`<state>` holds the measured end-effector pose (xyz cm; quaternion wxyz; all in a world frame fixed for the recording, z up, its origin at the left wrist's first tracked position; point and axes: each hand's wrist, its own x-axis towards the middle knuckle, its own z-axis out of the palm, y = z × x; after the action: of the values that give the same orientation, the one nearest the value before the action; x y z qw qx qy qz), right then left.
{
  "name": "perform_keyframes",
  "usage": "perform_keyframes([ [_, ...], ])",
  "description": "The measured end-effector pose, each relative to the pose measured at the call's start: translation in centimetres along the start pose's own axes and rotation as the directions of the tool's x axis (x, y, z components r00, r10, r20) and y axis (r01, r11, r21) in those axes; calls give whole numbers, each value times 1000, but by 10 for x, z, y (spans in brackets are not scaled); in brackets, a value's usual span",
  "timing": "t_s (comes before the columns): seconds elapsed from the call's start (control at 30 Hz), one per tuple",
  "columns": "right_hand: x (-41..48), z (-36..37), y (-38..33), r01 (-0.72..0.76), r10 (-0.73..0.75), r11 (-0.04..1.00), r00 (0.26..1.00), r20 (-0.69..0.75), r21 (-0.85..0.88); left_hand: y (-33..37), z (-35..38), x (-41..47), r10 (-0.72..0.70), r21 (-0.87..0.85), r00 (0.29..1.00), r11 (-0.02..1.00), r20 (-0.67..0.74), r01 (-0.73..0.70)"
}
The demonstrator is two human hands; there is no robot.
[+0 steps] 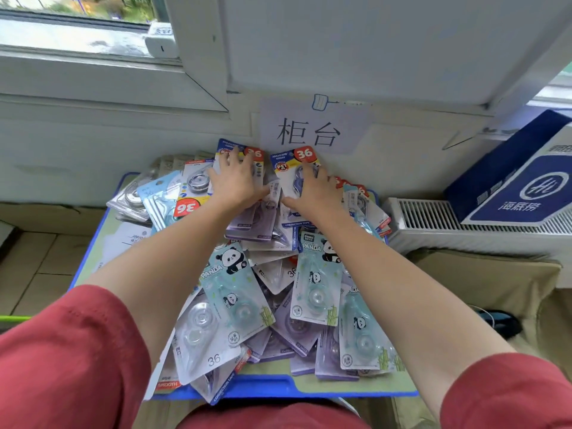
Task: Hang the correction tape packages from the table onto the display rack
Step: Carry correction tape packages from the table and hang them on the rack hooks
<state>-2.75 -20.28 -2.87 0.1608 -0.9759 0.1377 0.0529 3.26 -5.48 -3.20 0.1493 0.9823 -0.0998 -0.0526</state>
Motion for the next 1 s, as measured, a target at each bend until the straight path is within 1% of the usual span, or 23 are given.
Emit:
perform_keyframes([
  [0.23,-32,3,0,15,-15,1000,994,-110,-1,-7,-8,-35,27,44,999,999,-44,-25],
  [0.4,-72,13,-3,-17,20,1000,990,-137,25,-25,-10,-71,47,67,998,997,-32,-45],
  [0.73,-202,48,-17,-206,204,978,960,-190,9,-65,-10,-179,222,5,971,975,-94,-222],
  [0.87,-268,63,-9,-296,298,954,937,-180,40,-58,1,-232,290,29,954,957,-71,-289],
  [1.0,-338,73,12,-382,389,921,905,-173,71,-35,16,-285,360,28,933,933,-18,-360],
])
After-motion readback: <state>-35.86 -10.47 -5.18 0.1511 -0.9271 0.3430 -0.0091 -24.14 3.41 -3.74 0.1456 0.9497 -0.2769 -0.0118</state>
